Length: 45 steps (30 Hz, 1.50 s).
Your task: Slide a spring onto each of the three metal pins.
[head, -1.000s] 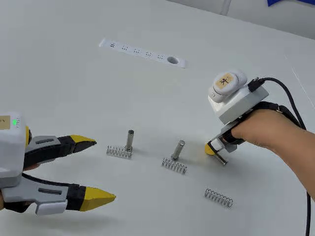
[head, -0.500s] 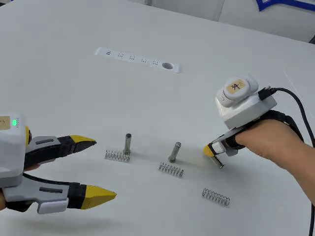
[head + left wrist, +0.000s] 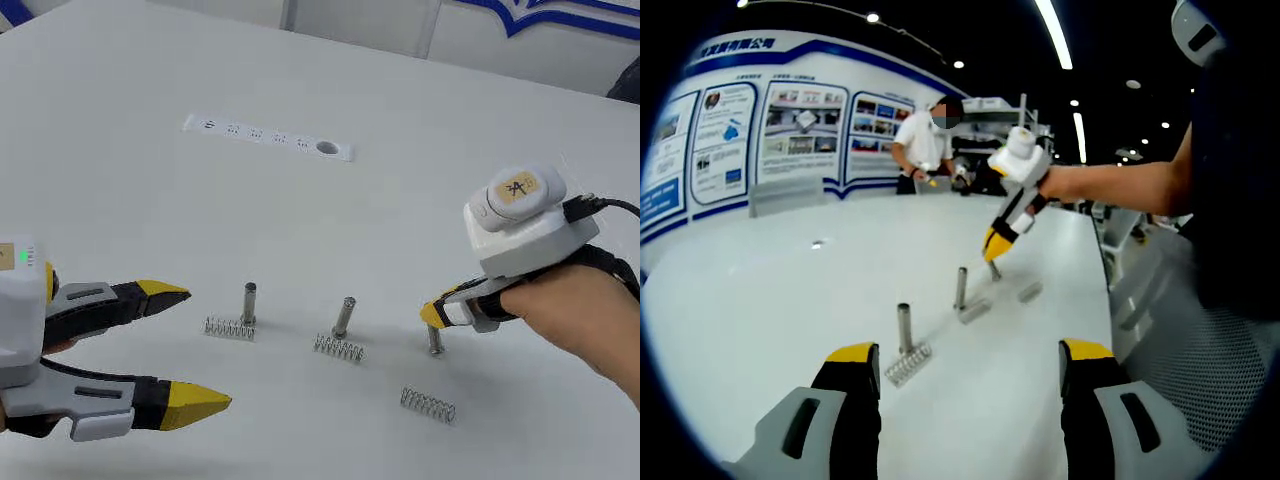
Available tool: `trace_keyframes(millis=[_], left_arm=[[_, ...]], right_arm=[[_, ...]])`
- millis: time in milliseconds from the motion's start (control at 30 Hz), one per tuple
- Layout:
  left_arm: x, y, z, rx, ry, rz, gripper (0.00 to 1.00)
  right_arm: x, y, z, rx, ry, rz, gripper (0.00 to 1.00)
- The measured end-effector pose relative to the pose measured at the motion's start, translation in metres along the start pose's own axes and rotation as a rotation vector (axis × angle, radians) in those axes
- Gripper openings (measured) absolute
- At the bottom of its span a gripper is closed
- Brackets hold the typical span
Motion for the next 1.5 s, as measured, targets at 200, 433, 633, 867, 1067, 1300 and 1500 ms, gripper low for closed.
trace_keyframes(millis=[200,433,633,867,1067,1300,1500], left_arm=[[-0.002,0.000,0.002,0.002,0.009,-0.002,0.74],[-0.004,0.001,0.002,0.004,0.013,-0.002,0.74],[-0.005,0.002,0.003,0.005,0.013,0.002,0.74],[-0.005,0.002,0.004,0.002,0.014,0.007,0.74],[-0.005,0.000,0.005,0.000,0.012,0.009,0.74],[-0.005,0.001,0.005,0.002,0.013,0.012,0.74],[-0.008,0.002,0.005,0.006,0.018,0.013,0.74]], right_arm=[[0.008,-0.007,-0.005,-0.002,0.028,0.022,0.09],[0.012,-0.012,-0.010,-0.009,0.036,0.027,0.09],[0.013,-0.012,-0.010,-0.015,0.034,0.028,0.09],[0.014,-0.013,-0.013,-0.017,0.007,0.030,0.09],[0.014,-0.012,-0.012,-0.023,-0.007,0.030,0.11],[0.014,-0.013,-0.010,-0.021,-0.019,0.036,0.13],[0.016,-0.020,-0.009,-0.020,-0.029,0.059,0.15]])
Point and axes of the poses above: the centre of the closed fingertips' face, and the gripper's own axes: y roughly forward along the fingers, z roughly to its right, x roughly out of its underside, the point moved 6 cm from there along -y, roughly backward along the fingers, and after that the axes turned 7 degrees about x, right-handed, at the moved point
